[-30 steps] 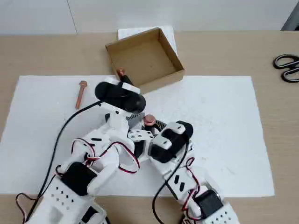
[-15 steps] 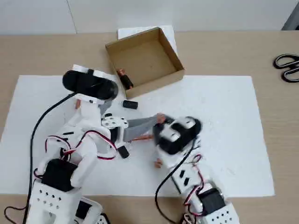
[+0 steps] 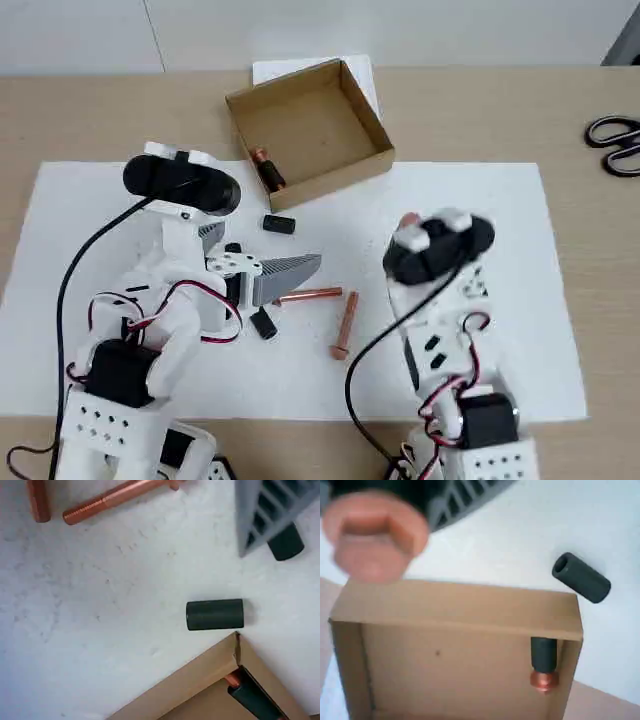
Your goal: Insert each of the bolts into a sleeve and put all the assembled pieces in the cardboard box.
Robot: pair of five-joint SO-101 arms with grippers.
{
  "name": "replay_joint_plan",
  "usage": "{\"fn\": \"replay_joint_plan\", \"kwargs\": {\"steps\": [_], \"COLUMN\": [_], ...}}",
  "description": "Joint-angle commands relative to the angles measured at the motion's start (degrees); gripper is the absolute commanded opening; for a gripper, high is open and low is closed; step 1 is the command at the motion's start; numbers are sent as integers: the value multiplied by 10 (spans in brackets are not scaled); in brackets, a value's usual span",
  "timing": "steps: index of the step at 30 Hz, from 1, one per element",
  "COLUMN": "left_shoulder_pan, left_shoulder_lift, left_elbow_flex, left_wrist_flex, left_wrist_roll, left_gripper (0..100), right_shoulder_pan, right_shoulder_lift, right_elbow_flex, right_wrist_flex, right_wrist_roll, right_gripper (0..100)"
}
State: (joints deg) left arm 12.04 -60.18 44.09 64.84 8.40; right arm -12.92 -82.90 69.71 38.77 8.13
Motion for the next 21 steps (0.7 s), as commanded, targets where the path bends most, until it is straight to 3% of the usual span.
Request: {"fn": "replay_joint_plan", "kwargs": {"steps": [1, 7, 15, 21], "left_shoulder_pan": [-3, -3, -3, -3], "left_shoulder_lift": [-5, -5, -2, -2], "left_elbow_flex": [-6, -2, 0, 0], "left_wrist_flex": [-8, -42, -50, -49], "left_wrist_roll": [0, 0, 0, -1], "left_gripper": [449, 449, 449, 449], "right_shoulder_pan": [4, -8, -53, -61], "right_shoulder_lift": [160, 365, 593, 818], "right_elbow_flex": [-146, -287, -436, -635], "right_wrist_flex": [-6, -100, -158, -165], "right_wrist_roll": [4, 5, 17, 50], "right_gripper": [4, 4, 4, 4]}}
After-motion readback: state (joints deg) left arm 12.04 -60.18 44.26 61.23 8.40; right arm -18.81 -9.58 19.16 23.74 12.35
